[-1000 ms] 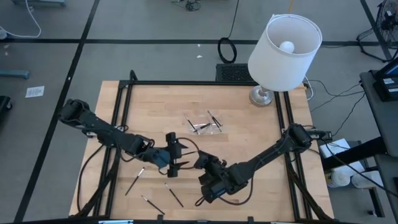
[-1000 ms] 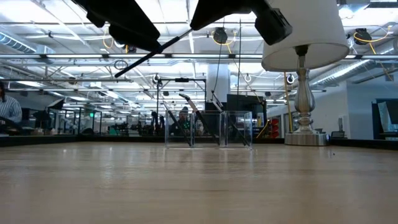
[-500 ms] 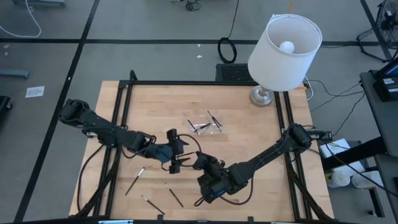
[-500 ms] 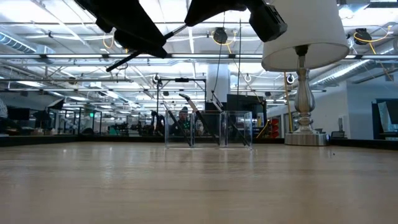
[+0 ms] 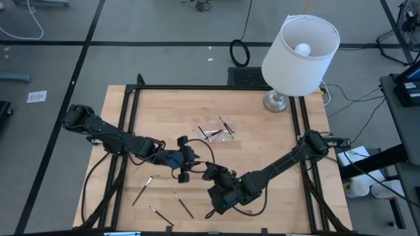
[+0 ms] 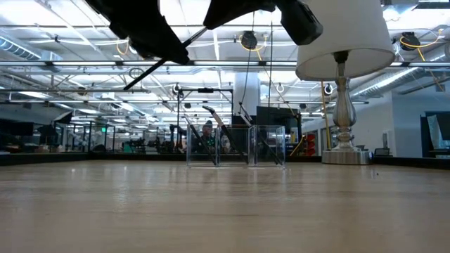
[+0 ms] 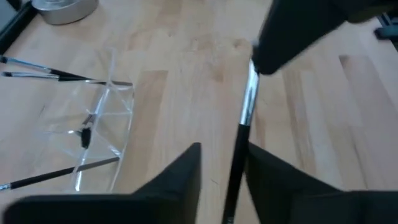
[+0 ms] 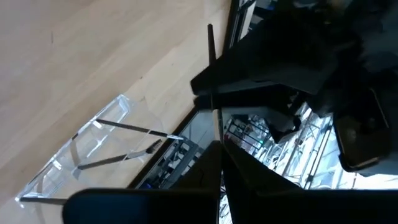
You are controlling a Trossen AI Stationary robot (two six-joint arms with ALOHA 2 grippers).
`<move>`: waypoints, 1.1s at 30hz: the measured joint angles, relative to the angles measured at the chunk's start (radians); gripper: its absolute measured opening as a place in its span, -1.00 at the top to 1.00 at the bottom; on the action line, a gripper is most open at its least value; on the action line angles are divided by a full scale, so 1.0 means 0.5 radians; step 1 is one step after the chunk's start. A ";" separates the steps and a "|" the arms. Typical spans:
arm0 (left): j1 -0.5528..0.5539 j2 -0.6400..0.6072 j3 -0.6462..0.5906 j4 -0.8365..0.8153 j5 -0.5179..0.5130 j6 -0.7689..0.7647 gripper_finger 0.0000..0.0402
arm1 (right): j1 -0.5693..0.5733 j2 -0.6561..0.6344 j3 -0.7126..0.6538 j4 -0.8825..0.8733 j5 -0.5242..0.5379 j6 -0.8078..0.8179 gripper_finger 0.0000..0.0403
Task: Pick & Place Makeup Supplies
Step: Put the makeup brush into the transparent organizer
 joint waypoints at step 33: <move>-0.070 0.000 0.001 -0.199 -0.132 0.163 0.91 | 0.079 -0.124 0.000 0.118 0.180 1.046 0.49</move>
